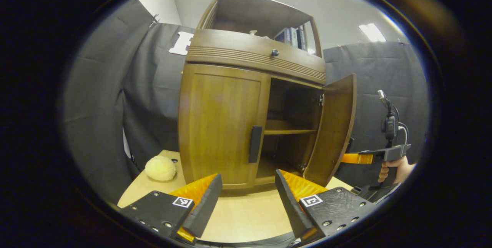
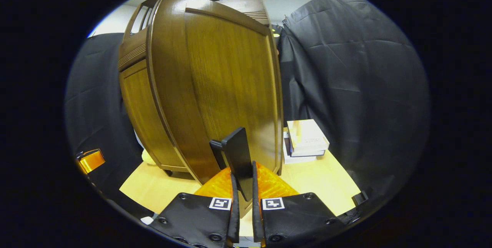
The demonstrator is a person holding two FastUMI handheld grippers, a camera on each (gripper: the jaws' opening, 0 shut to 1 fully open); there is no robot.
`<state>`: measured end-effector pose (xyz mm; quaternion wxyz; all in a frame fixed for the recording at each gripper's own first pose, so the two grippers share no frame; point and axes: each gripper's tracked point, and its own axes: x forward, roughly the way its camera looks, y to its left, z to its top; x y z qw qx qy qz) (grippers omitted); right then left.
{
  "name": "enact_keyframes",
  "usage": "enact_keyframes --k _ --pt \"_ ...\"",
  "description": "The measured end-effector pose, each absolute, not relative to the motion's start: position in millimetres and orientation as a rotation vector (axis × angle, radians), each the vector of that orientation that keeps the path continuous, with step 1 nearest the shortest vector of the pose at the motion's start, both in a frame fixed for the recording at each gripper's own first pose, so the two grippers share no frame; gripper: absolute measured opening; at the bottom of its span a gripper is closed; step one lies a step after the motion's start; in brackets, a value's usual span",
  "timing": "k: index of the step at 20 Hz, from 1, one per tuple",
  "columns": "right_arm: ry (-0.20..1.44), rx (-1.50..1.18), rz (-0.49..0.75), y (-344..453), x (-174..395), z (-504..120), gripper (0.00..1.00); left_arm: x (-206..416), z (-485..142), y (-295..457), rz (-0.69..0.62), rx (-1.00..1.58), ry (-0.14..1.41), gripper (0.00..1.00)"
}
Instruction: Open the right door of the double-door shoe cabinet with the right hand, and open the left door with the left hand.
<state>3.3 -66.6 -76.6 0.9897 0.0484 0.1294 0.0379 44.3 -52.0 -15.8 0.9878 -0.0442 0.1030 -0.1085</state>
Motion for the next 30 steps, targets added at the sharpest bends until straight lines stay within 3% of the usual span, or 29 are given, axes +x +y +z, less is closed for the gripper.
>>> enact_keyframes --k 5,13,18,22,30 --pt "0.272 0.152 0.076 -105 -6 -78 0.13 62 -16 -56 -0.228 -0.078 0.194 0.87" --pt "0.278 0.052 0.285 -139 -4 -76 0.13 48 -1 -114 -0.128 -0.077 0.193 0.87" --pt "0.268 0.052 0.355 -174 0 -76 0.13 32 -1 -148 -0.032 -0.056 0.19 0.86" --pt "0.271 0.077 0.359 -198 6 -76 0.14 17 -15 -169 0.022 -0.07 0.223 0.86" --pt "0.269 0.071 0.337 -197 7 -75 0.12 28 -7 -170 0.012 -0.079 0.228 0.87"
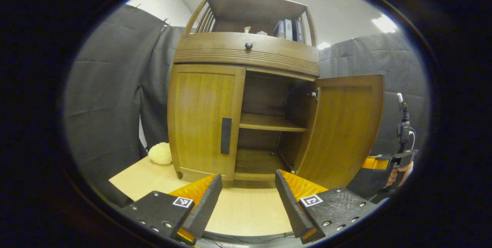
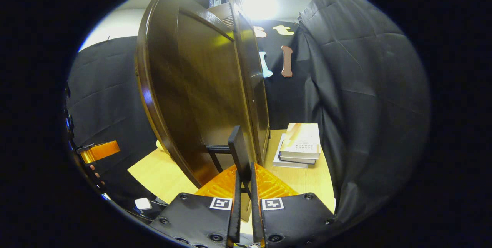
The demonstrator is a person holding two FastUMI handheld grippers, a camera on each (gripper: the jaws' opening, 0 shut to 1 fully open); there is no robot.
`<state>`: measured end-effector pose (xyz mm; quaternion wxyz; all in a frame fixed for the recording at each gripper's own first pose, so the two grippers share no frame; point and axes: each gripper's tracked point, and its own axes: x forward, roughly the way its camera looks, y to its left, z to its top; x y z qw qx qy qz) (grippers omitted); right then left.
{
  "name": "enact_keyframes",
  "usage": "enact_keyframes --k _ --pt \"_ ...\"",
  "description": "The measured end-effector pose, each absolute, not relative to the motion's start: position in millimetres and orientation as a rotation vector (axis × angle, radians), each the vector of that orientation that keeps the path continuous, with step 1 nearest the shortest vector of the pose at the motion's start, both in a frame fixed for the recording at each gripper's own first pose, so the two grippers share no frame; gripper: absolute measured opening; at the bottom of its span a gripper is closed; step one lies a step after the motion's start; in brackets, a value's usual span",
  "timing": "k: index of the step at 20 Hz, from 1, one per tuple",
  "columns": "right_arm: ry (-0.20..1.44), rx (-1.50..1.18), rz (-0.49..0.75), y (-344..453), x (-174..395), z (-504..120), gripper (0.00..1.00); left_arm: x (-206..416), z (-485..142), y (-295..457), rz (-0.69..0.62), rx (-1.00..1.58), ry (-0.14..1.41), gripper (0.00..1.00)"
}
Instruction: Open the right door of the double-door shoe cabinet with the right hand, and open the left door with the left hand.
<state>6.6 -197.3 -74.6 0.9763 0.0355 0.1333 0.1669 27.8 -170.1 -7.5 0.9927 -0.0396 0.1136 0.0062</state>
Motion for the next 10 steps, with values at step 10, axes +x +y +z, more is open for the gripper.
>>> enact_keyframes --k 10 --pt "0.281 0.134 0.155 -202 -39 -75 0.0 69 -24 -113 -0.089 -0.102 0.257 0.86"
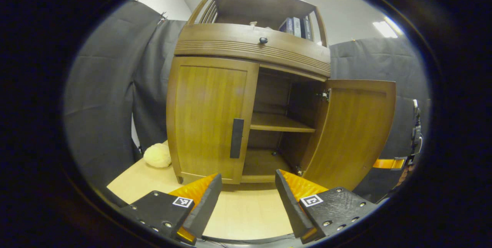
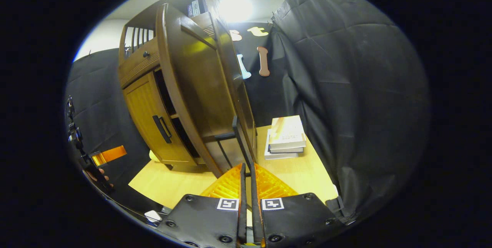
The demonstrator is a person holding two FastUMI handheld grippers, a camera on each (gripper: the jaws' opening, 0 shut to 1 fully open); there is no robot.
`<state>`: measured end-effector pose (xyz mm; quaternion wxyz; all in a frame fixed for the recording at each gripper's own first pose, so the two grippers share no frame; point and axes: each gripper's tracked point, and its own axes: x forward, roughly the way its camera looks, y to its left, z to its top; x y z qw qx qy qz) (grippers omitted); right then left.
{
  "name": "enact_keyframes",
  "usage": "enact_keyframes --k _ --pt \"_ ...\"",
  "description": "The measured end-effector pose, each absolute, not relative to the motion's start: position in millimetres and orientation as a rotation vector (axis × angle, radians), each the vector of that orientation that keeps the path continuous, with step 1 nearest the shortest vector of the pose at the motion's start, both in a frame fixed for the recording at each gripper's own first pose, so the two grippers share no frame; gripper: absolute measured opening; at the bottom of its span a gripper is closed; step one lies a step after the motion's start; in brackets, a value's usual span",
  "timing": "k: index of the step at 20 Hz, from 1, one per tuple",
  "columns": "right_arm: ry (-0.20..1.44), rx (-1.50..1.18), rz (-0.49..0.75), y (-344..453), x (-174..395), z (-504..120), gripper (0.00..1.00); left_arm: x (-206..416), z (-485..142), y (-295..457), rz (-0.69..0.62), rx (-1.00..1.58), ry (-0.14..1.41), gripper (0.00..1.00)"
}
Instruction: Open the right door of the double-door shoe cabinet with the right hand, and open the left door with the left hand.
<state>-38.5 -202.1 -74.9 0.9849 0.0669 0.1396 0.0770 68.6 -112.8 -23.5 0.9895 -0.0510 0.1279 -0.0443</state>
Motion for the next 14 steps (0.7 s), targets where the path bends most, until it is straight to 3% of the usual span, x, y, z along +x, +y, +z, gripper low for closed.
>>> enact_keyframes --k 1,2,8,9,10,11,12,14 --pt "0.271 0.115 0.124 -204 -45 -73 0.0 73 -24 -106 -0.097 -0.097 0.25 0.87" --pt "0.262 0.103 0.094 -206 -51 -69 0.08 79 -22 -100 -0.108 -0.092 0.241 0.86" --pt "0.192 0.036 -0.051 -218 -82 -41 0.08 105 -16 -60 -0.123 -0.109 0.202 0.85" --pt "0.177 0.028 -0.081 -223 -86 -35 0.0 110 -18 -55 -0.122 -0.115 0.201 0.86" --pt "0.157 0.024 -0.109 -229 -87 -28 0.07 114 -18 -50 -0.119 -0.118 0.196 0.86" --pt "0.132 0.023 -0.144 -238 -89 -22 0.0 118 -17 -44 -0.111 -0.12 0.191 0.86" --pt "0.118 0.03 -0.15 -243 -86 -18 0.0 124 -15 -39 -0.105 -0.122 0.187 0.86" --pt "0.106 0.043 -0.178 -252 -85 -10 0.4 133 -11 -35 -0.093 -0.126 0.179 0.86"
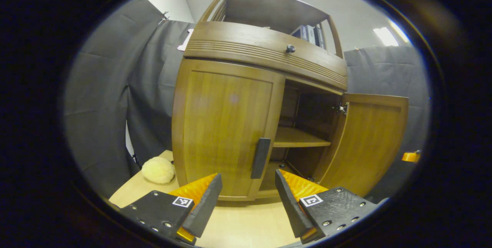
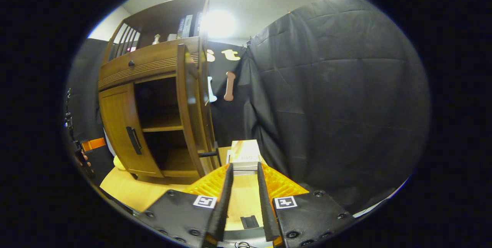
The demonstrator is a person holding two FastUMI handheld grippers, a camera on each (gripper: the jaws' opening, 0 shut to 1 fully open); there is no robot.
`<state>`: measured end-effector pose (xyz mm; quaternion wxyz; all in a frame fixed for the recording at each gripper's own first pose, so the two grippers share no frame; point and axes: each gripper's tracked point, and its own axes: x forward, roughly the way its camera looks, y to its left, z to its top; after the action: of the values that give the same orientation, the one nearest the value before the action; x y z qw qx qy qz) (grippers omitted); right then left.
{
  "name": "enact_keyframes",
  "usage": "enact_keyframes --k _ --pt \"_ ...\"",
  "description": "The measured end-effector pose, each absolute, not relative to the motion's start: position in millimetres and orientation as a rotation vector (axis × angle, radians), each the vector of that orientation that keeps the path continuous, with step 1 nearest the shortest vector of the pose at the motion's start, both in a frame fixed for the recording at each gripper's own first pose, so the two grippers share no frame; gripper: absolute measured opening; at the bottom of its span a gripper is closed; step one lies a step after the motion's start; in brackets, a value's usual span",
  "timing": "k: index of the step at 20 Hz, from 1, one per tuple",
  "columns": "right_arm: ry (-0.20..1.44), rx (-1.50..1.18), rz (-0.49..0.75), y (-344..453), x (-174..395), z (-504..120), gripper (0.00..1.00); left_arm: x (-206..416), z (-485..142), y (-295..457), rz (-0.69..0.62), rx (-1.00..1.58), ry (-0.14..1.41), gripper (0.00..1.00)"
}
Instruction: Open the right door of the double-door shoe cabinet with the right hand, and open the left door with the left hand.
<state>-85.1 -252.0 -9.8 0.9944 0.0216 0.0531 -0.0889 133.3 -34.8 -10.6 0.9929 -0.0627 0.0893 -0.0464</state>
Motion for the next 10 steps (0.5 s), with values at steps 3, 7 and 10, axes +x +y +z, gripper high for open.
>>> enact_keyframes --k 3,7,10 --pt "0.078 0.049 -0.191 -268 -68 1 0.71 151 -5 -34 -0.087 -0.109 0.17 0.87" --pt "0.065 0.102 -0.206 -287 -28 9 0.92 180 0 -44 -0.069 -0.083 0.161 0.87" --pt "0.044 0.093 -0.207 -298 -3 15 0.98 206 0 -60 -0.067 -0.076 0.163 0.87"
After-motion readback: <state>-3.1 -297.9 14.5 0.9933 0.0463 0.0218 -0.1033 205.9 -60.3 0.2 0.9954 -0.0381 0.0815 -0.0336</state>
